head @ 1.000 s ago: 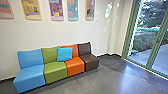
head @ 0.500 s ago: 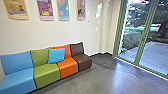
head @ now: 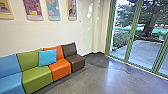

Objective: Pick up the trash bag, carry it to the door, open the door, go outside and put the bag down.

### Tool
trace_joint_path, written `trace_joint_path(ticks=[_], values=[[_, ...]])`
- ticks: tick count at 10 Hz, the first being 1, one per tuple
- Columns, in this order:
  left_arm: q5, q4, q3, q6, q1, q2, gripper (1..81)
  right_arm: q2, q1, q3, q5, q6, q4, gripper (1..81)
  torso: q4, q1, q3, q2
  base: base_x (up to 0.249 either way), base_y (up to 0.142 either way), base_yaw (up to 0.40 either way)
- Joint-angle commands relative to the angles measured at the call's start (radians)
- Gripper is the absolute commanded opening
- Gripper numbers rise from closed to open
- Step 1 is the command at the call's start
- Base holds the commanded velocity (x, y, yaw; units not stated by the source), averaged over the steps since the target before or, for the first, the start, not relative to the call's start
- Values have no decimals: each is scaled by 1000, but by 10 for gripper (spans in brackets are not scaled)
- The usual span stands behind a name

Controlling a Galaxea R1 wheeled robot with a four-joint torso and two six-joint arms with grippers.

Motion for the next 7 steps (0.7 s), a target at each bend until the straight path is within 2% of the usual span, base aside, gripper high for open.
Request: trace_joint_path(ticks=[1,7], values=[[62,8,5,11,-45,3,10,-4,53,1,-63,-2,-6,811,0,0,0,0,0,0,-234],[61,21,6,11,-43,8,10,-4,46,-5,-61,-2,-5,811,0,0,0,0,0,0,-248]])
